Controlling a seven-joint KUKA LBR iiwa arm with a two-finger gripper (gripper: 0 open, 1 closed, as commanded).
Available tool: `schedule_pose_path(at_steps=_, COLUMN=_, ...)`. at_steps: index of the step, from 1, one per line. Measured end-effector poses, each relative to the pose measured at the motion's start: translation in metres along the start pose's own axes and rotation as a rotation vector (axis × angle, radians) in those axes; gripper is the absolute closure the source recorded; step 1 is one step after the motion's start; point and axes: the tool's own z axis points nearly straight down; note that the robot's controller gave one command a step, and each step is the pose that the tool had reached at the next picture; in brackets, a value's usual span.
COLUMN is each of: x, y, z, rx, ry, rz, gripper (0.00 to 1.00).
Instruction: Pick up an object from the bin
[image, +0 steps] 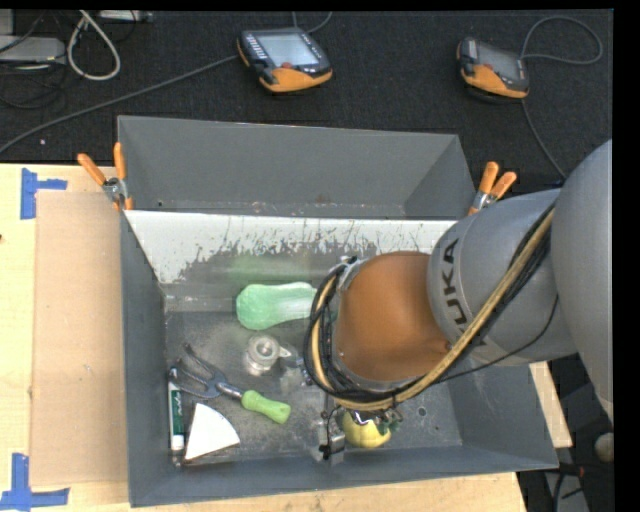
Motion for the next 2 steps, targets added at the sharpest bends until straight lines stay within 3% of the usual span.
schedule_pose_path(at_steps=1, x=0.007, y=-0.004, z=-0.037, rx=0.001, ry=-0.004, rz=0.001, gripper=0.0)
schedule_pose_path(at_steps=2, x=-0.015, y=-0.012, z=-0.044, rx=0.0, ry=-0.002, rz=0.013, gripper=0.0)
